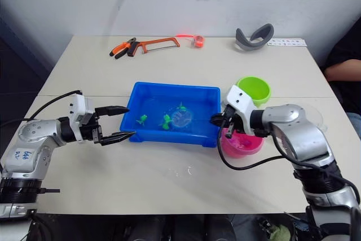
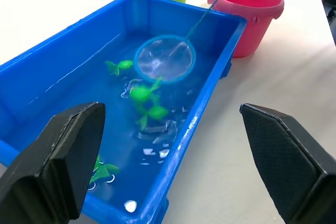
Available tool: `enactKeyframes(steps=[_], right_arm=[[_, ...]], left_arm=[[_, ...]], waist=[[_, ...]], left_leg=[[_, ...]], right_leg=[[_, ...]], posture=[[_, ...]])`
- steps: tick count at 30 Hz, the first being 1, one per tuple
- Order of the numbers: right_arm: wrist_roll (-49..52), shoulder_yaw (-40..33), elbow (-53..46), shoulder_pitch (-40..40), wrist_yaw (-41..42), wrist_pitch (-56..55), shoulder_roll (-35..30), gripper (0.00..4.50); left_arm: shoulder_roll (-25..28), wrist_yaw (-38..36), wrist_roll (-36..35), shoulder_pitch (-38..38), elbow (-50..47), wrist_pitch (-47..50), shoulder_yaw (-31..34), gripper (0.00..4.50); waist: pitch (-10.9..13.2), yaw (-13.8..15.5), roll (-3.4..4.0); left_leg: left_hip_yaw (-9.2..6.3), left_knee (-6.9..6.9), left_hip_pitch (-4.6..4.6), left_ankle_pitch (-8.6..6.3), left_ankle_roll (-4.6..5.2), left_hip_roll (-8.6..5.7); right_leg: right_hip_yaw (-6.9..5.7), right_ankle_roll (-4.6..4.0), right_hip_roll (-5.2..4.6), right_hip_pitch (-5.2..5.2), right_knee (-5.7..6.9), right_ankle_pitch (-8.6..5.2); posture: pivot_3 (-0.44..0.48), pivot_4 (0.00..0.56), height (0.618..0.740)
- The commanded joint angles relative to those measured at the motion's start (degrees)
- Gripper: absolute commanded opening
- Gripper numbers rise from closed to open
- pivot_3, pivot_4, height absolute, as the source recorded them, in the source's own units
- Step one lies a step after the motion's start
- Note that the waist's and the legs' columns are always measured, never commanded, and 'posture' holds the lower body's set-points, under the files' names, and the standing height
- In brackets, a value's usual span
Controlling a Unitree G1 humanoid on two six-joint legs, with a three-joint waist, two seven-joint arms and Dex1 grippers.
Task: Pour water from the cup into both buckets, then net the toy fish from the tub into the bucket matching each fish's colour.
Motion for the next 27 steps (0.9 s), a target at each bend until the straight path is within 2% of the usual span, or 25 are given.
enactKeyframes(steps=[1,5,12,23,27], right_arm=[[6.14,-4.75,-5.79,0.95,1.40,2.15,-0.89,0.00],[8.34,-7.06,-9.11,4.36,0.87,2.89,-3.17,0.00],[7.95,-6.33,-10.22,5.61,-2.53,3.22,-4.25,0.00],[-2.04,5.08,-0.37,-1.43,-7.87,-4.18,1.22,0.00],[-5.55,8.56,3.56,-4.07,-8.43,-6.52,3.21,0.00]], left_arm=[[-0.71,-0.63,0.40,-2.40,0.83,-1.63,-0.83,4.47],[-1.77,-1.03,0.84,-4.17,2.45,-2.74,-2.13,4.47],[-1.26,-2.37,1.38,-5.30,5.67,-4.44,-2.08,4.47],[0.73,-0.30,1.18,-1.04,6.30,-5.18,1.84,4.47],[1.51,0.66,1.01,0.86,5.45,-4.93,3.48,4.47]], waist=[[0.00,0.07,0.00],[0.00,0.12,0.00],[0.00,-0.04,0.00],[0.00,-0.21,0.00],[0.00,-0.20,0.01]], left_leg=[[-0.01,0.00,0.00,0.00,-0.01,0.01],[-0.03,0.00,-0.01,-0.03,0.04,-0.01],[0.06,-0.01,0.00,-0.01,0.01,0.01],[0.11,-0.01,-0.12,0.00,0.00,0.01],[0.14,0.14,-0.66,0.03,0.01,-0.01]], right_leg=[[-0.01,0.00,0.00,0.00,0.01,0.00],[0.00,0.01,-0.02,0.03,-0.02,0.01],[0.01,0.02,0.01,-0.01,-0.03,0.01],[0.06,0.02,0.00,-0.23,0.04,0.01],[0.05,0.02,-0.01,-0.76,0.25,0.01]], posture=[[0.000,0.150,0.740],[0.000,0.150,0.740],[0.000,0.150,0.740],[0.000,0.150,0.740],[0.000,0.150,0.740]])
